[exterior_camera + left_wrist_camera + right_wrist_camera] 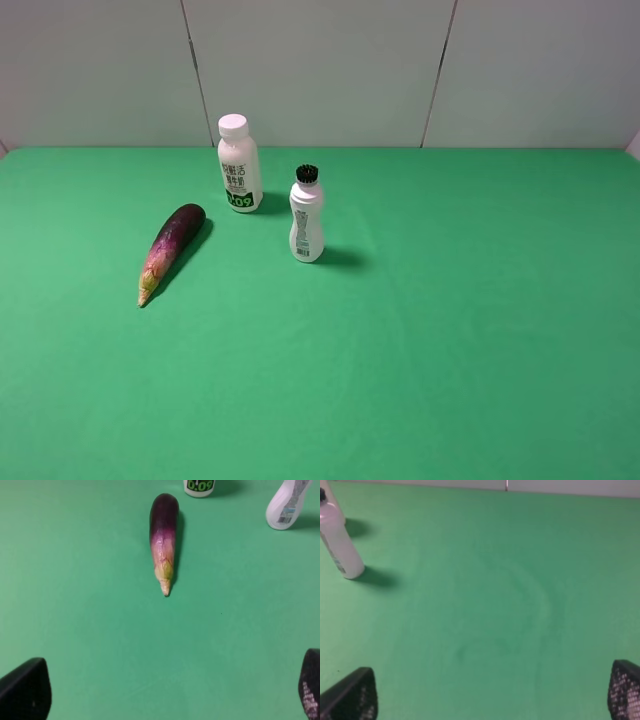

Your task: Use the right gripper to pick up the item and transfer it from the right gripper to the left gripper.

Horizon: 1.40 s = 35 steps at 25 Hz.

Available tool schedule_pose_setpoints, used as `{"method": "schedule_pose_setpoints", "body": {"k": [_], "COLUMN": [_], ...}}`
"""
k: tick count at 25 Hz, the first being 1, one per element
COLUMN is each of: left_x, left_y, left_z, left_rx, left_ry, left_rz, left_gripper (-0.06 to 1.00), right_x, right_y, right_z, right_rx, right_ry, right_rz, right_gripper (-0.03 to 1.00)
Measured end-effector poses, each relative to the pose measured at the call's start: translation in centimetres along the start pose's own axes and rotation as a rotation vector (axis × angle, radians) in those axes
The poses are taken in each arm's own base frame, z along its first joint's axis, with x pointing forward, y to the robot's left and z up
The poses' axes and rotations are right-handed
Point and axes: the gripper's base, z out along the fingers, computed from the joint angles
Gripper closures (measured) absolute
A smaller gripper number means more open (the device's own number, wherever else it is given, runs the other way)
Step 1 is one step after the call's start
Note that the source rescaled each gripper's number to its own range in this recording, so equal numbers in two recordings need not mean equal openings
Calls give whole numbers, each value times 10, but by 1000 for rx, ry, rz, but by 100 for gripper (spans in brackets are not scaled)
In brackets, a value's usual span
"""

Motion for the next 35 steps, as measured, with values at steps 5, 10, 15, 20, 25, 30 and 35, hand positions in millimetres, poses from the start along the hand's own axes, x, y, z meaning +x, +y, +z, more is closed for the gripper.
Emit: {"method": "schedule_pose_setpoints", "body": {"k": [5,10,15,20,25,30,35], "left_x": [0,0,0,0,0,0,0], "left_y": [0,0,0,-1,-1,-1,-1], "left_z": [0,0,1,1,1,1,1], "left_rx": [-1,-3,-68,-171,-183,-183,-183], "left_ry": [-4,-3,-2,-3,-3,-3,-4], "left_rz": [0,1,-32,-85,-90,-90,-90], "left_gripper": [-4,-4,-4,-4,-4,-4,-4], "right_x": [0,0,0,0,0,0,0], "right_y": [0,0,0,0,0,0,2], "right_z": [0,0,0,0,0,0,-1], "right_rx": [0,0,0,0,0,43,163], "right_ry": [0,0,0,-1,-1,-4,-12], "right_rz": [0,0,0,0,0,21,79], "right_gripper": [-3,-3,-3,-3,-3,-3,-3]}}
